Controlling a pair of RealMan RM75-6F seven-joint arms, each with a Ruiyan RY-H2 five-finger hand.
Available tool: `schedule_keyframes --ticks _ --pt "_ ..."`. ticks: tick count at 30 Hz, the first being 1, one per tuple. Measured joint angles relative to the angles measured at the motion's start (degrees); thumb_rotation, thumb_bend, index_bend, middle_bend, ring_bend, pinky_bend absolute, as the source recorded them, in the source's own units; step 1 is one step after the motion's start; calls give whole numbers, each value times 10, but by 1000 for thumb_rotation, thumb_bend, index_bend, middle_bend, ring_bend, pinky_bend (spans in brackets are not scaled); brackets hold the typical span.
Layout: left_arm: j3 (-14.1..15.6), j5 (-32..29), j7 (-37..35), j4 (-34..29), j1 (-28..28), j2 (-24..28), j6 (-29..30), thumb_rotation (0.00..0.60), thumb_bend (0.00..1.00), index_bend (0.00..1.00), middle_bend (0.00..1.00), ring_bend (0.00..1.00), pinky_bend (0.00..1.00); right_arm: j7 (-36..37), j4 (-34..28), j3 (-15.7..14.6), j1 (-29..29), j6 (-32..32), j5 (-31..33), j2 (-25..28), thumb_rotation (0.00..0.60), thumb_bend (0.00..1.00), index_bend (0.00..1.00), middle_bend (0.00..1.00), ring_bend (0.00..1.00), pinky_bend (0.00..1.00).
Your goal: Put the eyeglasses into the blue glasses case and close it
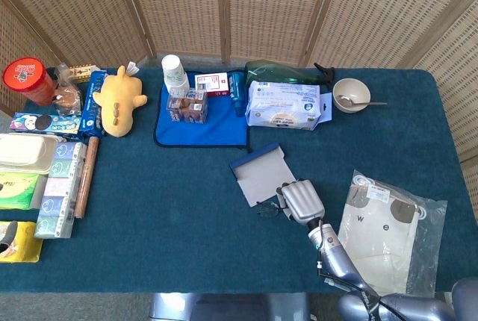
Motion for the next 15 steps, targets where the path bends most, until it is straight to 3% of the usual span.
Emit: schedule_keyframes --ticks 15 --pt "1 5 -2 1 2 0 2 600 293 205 129 0 0 36 -40 19 3 0 -3 28 600 299 696 568 614 535"
